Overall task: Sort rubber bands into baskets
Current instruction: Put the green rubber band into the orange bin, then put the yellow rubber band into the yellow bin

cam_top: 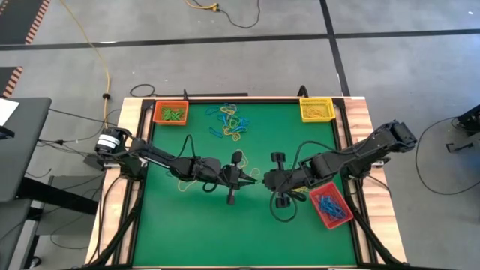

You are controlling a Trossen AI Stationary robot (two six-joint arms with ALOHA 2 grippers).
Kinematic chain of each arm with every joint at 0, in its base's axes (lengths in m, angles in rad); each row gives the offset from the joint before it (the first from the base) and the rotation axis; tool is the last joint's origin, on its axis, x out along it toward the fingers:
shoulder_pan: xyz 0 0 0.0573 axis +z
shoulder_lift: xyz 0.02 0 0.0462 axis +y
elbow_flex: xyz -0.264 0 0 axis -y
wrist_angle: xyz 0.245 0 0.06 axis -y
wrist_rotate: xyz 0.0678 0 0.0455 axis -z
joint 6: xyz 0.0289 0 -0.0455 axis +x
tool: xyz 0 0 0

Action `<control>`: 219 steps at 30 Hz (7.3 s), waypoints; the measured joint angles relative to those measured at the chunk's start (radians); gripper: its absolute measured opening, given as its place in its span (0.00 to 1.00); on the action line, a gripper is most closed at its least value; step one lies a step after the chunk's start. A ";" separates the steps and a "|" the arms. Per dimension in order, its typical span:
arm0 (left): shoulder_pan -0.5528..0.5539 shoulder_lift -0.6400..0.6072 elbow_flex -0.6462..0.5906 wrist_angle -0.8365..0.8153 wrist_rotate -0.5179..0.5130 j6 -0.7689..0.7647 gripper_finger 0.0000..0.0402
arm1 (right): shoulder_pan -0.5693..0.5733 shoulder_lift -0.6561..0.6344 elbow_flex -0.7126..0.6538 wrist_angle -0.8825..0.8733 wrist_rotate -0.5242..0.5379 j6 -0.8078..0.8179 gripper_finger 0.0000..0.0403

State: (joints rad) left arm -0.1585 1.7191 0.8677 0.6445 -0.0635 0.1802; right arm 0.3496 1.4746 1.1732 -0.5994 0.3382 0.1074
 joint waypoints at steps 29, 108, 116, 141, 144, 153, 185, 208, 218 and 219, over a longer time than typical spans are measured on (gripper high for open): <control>0.000 0.000 0.000 -0.022 0.002 -0.004 0.00 | 0.008 0.090 0.000 0.072 0.055 -0.065 0.41; 0.471 -0.355 -0.001 -0.833 -0.372 -0.025 0.00 | 0.049 0.107 -0.194 -0.050 0.357 0.250 0.49; 0.755 -0.466 -0.001 -1.033 -0.370 -0.072 0.00 | 0.039 0.107 -0.274 0.069 0.408 0.206 0.47; 1.161 -0.269 -0.001 -1.271 -0.260 -0.142 0.25 | 0.048 0.107 -0.277 0.090 0.422 0.207 0.47; 1.172 -0.268 -0.001 -1.265 -0.184 -0.145 0.34 | 0.053 0.107 -0.277 0.094 0.422 0.207 0.47; 1.184 -0.270 -0.001 -1.223 0.015 -0.131 0.47 | 0.056 0.107 -0.277 0.106 0.422 0.207 0.47; 0.247 -0.274 0.000 -0.787 0.024 -0.273 0.46 | 0.052 0.107 -0.326 0.149 0.368 0.270 0.47; -0.034 -0.274 -0.113 -0.529 -0.260 -0.279 0.46 | -0.007 0.107 -0.326 0.212 0.311 0.239 0.47; -0.033 -0.274 -0.162 -0.488 -0.263 -0.299 0.46 | -0.022 0.108 -0.326 0.258 0.280 0.228 0.47; -0.033 -0.274 -0.170 -0.471 -0.263 -0.299 0.46 | -0.025 0.108 -0.326 0.266 0.276 0.225 0.47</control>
State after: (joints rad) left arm -0.1917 1.4452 0.6978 0.1740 -0.3264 -0.1192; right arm 0.3244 1.5822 0.8474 -0.3330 0.6142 0.3323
